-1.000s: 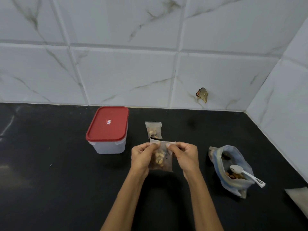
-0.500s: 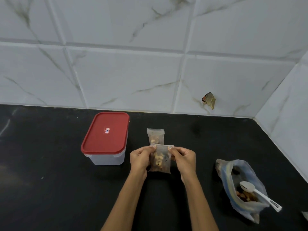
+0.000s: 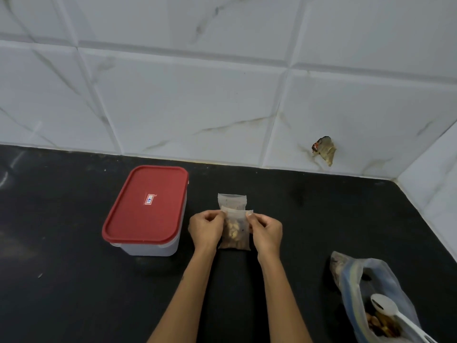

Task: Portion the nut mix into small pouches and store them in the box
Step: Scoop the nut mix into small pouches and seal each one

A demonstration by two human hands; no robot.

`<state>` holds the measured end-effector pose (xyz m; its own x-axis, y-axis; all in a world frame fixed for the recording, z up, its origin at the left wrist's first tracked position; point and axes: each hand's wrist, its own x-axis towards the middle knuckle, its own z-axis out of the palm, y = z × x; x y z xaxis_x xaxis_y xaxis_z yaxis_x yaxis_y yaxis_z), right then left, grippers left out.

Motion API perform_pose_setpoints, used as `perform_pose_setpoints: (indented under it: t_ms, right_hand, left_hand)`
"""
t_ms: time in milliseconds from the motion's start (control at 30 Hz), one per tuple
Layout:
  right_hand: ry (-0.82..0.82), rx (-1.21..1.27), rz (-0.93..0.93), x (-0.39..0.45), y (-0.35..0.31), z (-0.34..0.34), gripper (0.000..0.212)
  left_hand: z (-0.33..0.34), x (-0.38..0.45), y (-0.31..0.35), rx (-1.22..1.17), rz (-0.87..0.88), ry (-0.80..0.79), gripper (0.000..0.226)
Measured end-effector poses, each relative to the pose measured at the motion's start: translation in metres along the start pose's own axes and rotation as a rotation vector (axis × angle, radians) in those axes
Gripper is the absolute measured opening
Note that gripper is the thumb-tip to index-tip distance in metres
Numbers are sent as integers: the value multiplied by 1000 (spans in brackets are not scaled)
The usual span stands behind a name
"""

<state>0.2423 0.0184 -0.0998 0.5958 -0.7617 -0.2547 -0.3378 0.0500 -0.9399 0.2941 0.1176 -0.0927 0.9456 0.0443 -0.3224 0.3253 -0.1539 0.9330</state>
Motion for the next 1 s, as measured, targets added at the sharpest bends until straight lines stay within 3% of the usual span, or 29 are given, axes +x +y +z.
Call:
perform_pose_setpoints:
  t_ms: [200, 400, 567, 633, 833, 1000]
  right_hand:
    - [20, -238, -167, 2, 1, 1, 23]
    - [21, -264, -181, 12, -10, -3, 34]
    - [-18, -251, -26, 45, -24, 2, 50]
    - [-44, -267, 67, 60, -28, 9, 53]
    - [-212, -262, 232, 83, -40, 11, 38]
    - [-321, -221, 196, 82, -43, 8, 14]
  left_hand:
    - [-4, 14, -3, 70, 3, -24, 7]
    - [-6, 26, 0, 144, 81, -36, 14]
    - [7, 40, 14, 120, 118, -15, 20]
    - [13, 48, 19, 115, 109, -31, 32]
    - [23, 69, 27, 155, -35, -73, 73]
    - [23, 80, 24, 45, -152, -122, 80]
